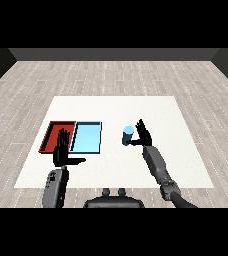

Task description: Pick the blue can and put it in the blue box

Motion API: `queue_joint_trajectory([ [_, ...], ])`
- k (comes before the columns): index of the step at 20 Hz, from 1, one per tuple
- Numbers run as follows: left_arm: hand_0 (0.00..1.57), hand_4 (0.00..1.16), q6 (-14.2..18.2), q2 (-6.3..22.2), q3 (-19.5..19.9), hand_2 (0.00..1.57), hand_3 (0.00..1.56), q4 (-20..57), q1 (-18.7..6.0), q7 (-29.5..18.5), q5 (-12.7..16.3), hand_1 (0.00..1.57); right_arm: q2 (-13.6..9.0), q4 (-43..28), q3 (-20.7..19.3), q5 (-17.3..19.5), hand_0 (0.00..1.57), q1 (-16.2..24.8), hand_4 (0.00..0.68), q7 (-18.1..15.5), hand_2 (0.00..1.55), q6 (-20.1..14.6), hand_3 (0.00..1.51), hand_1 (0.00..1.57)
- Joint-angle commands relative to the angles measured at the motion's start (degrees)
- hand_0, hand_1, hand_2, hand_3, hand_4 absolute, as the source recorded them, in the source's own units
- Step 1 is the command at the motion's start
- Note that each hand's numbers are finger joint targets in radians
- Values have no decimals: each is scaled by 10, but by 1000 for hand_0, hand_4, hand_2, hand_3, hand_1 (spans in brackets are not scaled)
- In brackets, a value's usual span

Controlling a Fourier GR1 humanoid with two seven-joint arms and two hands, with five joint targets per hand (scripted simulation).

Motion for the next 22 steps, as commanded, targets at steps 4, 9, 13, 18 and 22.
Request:
queue_joint_trajectory([
  [4,0,0,-42,32,27,0,0,-3,20,-23,25,0,17,48,-4,2,0,-32,0,-17,0,-15,0,0],
  [9,0,0,-13,1,-5,0,0,-53,55,-2,6,0,17,51,33,-11,0,-24,0,-35,0,-10,0,0],
  [13,0,0,6,1,-3,0,0,-49,10,36,7,0,17,127,2,-23,0,-97,0,-41,0,-16,0,0],
  [18,0,0,3,-3,-1,0,0,7,-7,-11,-7,0,16,128,1,-13,0,-100,0,-38,0,-16,0,0],
  [22,0,0,15,4,-2,0,0,-57,-8,59,6,0,17,97,39,-33,0,-64,0,-36,0,-21,0,0],
])
